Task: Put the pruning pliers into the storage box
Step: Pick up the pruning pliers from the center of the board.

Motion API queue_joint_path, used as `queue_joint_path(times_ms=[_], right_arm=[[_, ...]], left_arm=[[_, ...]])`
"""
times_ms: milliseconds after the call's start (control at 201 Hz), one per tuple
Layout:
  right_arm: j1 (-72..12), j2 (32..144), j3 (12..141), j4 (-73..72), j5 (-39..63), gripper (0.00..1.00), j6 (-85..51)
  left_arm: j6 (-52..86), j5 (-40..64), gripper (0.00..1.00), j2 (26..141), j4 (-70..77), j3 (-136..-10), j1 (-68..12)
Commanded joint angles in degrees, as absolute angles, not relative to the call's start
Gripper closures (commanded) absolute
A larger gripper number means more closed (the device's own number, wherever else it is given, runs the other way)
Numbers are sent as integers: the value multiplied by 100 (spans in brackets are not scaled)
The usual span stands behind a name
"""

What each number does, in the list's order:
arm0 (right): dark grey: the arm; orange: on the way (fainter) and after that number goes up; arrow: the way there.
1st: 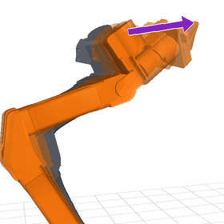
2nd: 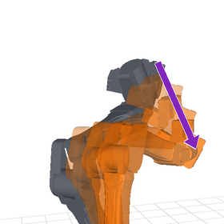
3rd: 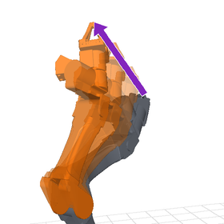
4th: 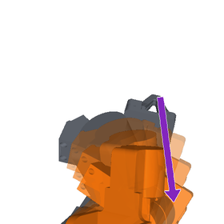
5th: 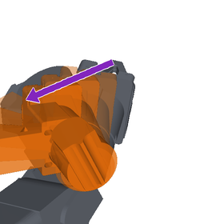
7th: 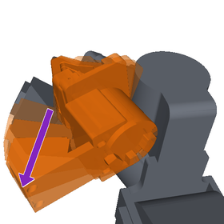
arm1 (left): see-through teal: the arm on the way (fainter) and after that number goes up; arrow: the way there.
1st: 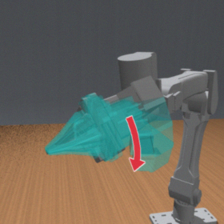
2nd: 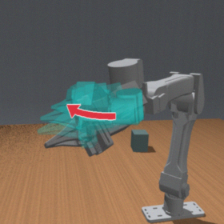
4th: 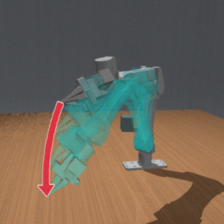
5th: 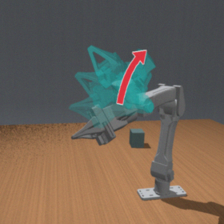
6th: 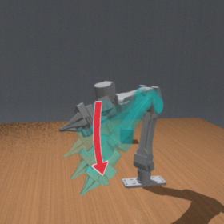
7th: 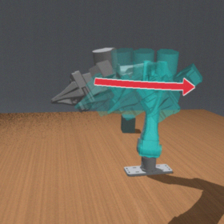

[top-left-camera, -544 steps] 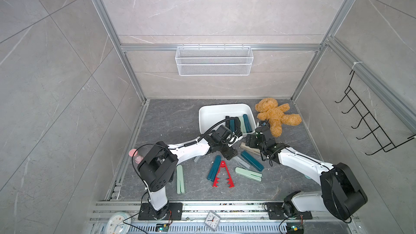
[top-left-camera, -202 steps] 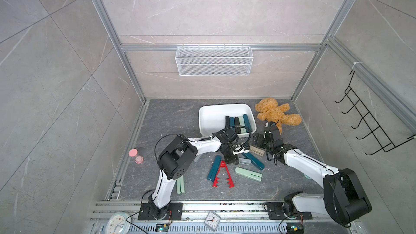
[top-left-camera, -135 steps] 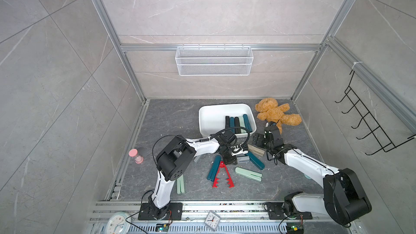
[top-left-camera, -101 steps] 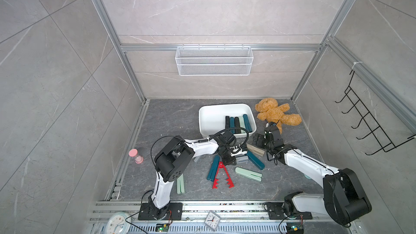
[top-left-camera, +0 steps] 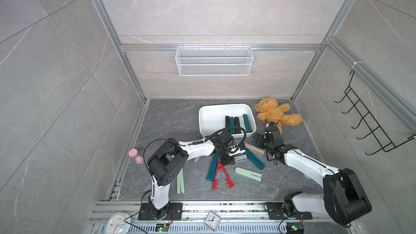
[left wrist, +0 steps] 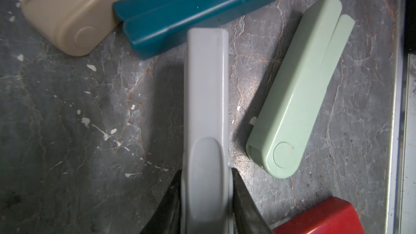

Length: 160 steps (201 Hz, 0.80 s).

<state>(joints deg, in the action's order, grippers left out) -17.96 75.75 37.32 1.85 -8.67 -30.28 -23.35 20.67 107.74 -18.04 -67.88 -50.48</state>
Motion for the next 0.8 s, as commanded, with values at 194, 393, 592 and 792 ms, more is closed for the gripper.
queue_joint_path(times_ms=[194, 393, 592, 792], right_arm=[[-1773, 7528, 3705, 137, -716, 13, -3032], [-1766, 7530, 3696, 37, -636, 12, -3006], [-1767, 7523, 3721, 68, -590, 12, -3012], [-1766, 7575, 3744, 4, -369, 13, -2971]], left_arm=[[-1929, 1978, 80, 10071, -1361, -6614, -4942], [-1695, 1951, 80, 9746, -1325, -6504, -4888], [-1397, 2117, 84, 9313, -984, -6240, -4698], [-1075, 2121, 85, 9076, -740, -6089, -4430]])
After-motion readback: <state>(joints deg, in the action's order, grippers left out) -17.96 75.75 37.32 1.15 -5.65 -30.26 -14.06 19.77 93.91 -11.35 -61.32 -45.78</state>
